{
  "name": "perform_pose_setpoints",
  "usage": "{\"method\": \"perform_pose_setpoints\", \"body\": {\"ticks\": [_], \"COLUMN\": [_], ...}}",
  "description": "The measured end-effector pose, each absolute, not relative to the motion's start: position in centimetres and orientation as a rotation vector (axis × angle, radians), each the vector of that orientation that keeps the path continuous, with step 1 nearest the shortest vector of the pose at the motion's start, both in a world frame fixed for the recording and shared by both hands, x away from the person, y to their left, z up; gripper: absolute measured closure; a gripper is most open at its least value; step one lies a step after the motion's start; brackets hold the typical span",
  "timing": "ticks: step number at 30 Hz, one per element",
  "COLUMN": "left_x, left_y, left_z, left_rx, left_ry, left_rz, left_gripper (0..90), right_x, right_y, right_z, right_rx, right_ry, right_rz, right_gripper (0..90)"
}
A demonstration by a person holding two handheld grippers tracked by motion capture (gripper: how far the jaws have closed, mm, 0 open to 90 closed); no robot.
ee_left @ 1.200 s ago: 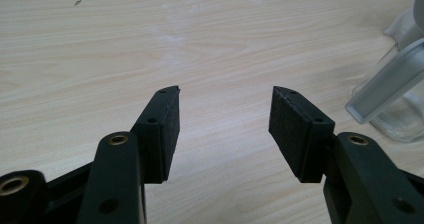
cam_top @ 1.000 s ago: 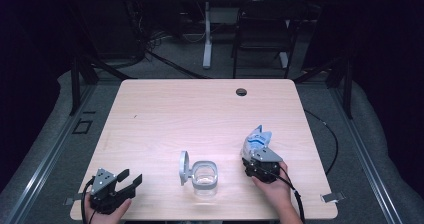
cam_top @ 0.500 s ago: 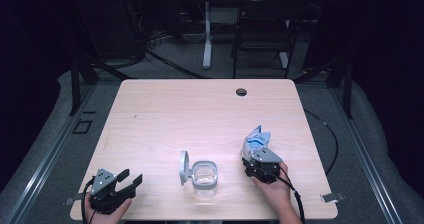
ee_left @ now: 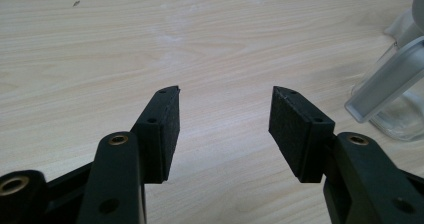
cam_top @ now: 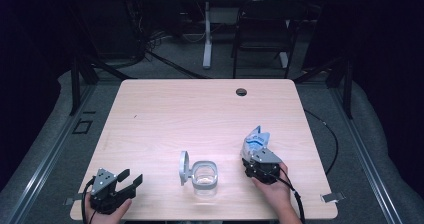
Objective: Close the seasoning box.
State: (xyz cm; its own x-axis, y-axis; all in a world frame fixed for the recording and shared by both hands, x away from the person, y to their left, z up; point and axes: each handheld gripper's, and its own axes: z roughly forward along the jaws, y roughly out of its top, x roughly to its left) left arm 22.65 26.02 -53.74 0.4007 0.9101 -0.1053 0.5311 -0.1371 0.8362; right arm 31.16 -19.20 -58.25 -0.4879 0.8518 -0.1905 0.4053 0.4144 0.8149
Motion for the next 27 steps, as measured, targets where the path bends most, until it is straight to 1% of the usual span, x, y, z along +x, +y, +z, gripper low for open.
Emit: {"method": "perform_pose_setpoints", "body": {"ticks": [16,27], "left_x": [22.7,22.7], "left_y": [26.3,26.3], "left_z": [-53.8,-53.8], "left_rx": [1.793,1.792], "left_ry": [1.255,1.258], "left_rz": [0.554,0.547], "left_gripper": [46.5,46.6], "right_x": [30.9,30.2], "right_y": [-19.2,-18.4], "right_z": [-57.7,-56.8], "right_rx": [1.051,0.973], "right_ry": [2.035,2.045], "right_rz": [0.975,0.945], "right_gripper": [38.6,38.6]}}
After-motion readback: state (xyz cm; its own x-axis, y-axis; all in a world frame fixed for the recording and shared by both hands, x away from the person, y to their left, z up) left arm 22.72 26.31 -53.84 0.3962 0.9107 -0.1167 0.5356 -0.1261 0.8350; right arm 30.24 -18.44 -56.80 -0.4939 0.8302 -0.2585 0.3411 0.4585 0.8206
